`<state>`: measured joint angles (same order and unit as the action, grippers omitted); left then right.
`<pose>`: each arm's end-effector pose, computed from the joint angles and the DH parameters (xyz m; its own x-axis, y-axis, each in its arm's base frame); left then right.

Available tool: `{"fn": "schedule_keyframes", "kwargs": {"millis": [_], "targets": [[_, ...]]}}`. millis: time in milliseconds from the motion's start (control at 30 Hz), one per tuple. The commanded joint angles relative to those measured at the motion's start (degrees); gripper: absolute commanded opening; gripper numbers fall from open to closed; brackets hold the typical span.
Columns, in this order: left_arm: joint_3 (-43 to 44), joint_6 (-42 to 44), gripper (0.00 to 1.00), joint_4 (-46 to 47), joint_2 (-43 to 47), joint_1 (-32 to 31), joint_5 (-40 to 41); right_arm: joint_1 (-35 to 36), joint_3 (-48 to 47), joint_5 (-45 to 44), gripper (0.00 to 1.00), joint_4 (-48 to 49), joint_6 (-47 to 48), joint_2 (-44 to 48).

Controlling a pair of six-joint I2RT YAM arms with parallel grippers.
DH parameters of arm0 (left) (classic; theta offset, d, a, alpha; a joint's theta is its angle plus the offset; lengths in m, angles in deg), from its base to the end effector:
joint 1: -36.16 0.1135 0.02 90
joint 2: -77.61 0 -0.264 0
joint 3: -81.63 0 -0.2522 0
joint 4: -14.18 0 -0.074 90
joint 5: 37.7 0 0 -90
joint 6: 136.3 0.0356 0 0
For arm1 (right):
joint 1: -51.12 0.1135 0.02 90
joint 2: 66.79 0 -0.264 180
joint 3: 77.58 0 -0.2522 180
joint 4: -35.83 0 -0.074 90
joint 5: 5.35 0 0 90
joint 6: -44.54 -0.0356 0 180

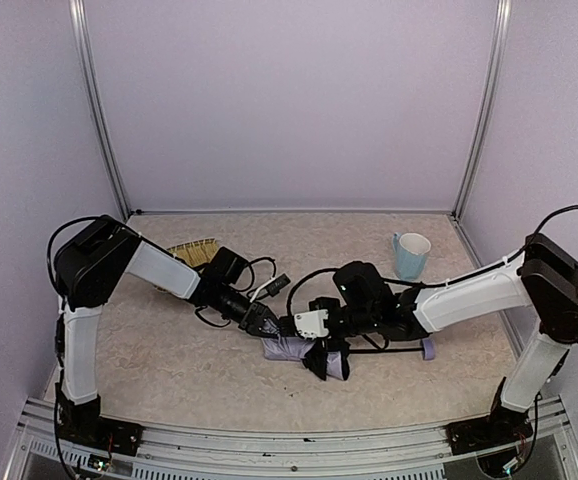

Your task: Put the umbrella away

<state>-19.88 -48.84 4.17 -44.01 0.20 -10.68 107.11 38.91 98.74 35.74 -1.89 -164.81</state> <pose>0.3024 -0.2585 0.0937 -0.6780 0.4670 -0.5677 0.6699 0.0747 -0.7387 0.1908 0.2983 0.1704 0.4013 -0.6005 -0.6917 -0.8826 -0.0517 -0.4672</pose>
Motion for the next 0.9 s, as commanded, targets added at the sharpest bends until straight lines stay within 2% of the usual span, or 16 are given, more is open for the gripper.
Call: {"fn": "schedule_keyframes", "kwargs": {"millis": [0, 133, 300, 433, 533, 600, 700, 800, 867], "targets": [[0.84, -4.7, 0.0, 2.68, -3.28, 5.04, 19.4, 6.65, 1.8, 12.07, 0.07, 0.96, -1.92, -0.99], [2.07, 1.36, 0.0, -2.1, -3.87, 4.61, 19.47, 6.61, 3.39, 6.43, 0.14, 2.39, -1.05, -1.98], [2.06, 7.28, 0.0, -7.31, -3.98, 4.34, 18.7, 5.54, 3.67, -1.97, 0.11, 2.25, -0.56, -3.56], [1.15, 9.53, 0.0, -7.99, -3.8, 3.85, 21.82, 5.27, 4.16, -0.3, 0.17, 0.67, -2.06, 0.65], [1.08, 10.05, 0.0, -8.22, -4.15, 3.36, 23.07, 4.28, 2.5, 3.24, 0.2, -0.92, -7.58, 5.9], [1.02, 9.98, 0.0, -8.23, -4.67, 3.15, 22.83, 1.41, -0.89, 8.3, 0.26, -4.18, -12.42, 8.8], [0.98, 10.68, 0.0, -8.99, -5.02, 2.56, 22.65, -5.74, -10.55, 15.6, 0.42, -10.8, -21.15, 8.73], [0.6, 11.72, 0.0, -10.27, -4.45, 1.73, 22.83, -11.4, -21.54, 15.26, 0.54, -18.55, -29.55, 4.11], [-0.43, 12.28, 0.0, -10.26, -3.58, 1.0, 23.83, -13.78, -28.41, 12.52, 0.58, -23.63, -33.44, -0.11]]}}
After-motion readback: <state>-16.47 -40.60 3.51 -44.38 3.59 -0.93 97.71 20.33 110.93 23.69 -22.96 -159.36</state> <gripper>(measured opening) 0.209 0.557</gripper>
